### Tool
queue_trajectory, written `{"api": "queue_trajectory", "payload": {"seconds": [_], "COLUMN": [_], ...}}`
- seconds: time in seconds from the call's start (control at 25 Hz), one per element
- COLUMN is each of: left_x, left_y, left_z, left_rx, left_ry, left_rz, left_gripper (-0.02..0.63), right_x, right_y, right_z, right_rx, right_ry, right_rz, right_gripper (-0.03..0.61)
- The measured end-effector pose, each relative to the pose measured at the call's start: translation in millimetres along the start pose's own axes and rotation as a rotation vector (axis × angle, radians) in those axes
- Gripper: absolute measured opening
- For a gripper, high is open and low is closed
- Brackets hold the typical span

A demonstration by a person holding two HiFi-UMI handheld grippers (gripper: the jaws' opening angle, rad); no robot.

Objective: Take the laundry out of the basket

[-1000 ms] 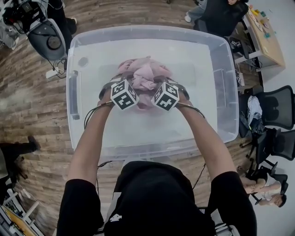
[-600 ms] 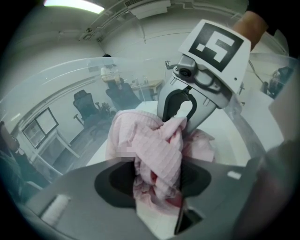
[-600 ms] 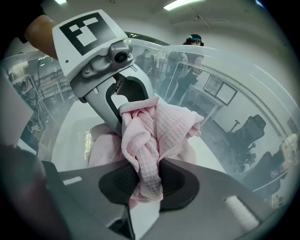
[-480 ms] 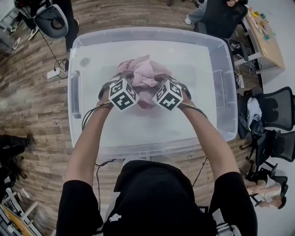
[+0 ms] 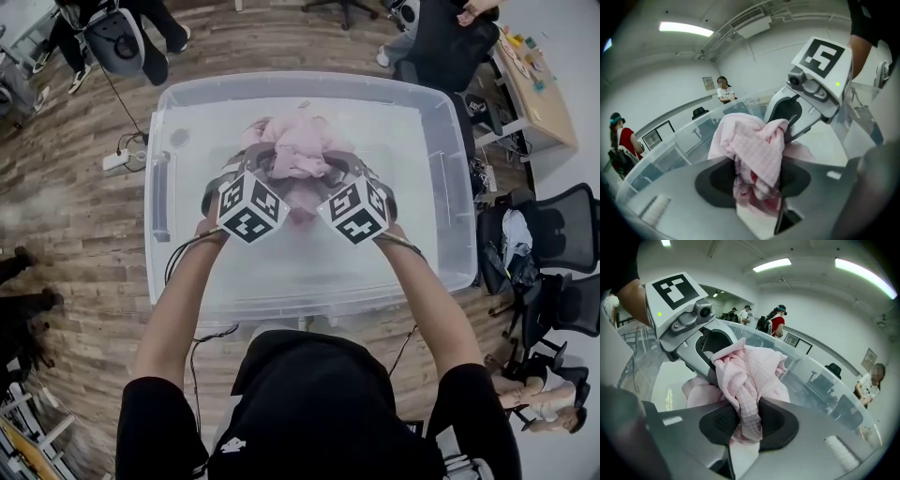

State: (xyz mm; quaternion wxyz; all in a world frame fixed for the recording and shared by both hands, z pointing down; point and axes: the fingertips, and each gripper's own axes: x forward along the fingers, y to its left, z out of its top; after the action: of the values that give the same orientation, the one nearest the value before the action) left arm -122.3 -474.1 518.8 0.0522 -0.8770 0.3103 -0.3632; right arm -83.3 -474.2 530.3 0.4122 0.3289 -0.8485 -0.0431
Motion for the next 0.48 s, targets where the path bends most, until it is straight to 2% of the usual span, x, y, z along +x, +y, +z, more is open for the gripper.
{"api": "queue_trajectory", "payload": {"seconds": [0.28, 0.48], "left_x": [-57.2, -87.7], "left_y": [12.8, 4.8], "left_z": [62.5, 87.0], "left_rx": [0.015, 0.035], "left_ry": [-0.129, -0.179], "left_rz": [0.176, 0.264], "left_gripper": [0.218, 0.218], "right_x": [-67.0, -103.4], "right_y": [-24.0, -23.5], "right_z": [49.3, 64.1], "right_rx": [0.069, 0.096], "right_ry": [-0.17, -0.237], "right_rz": [-0.167, -0.222], "right_gripper": [0.101, 0.101]}}
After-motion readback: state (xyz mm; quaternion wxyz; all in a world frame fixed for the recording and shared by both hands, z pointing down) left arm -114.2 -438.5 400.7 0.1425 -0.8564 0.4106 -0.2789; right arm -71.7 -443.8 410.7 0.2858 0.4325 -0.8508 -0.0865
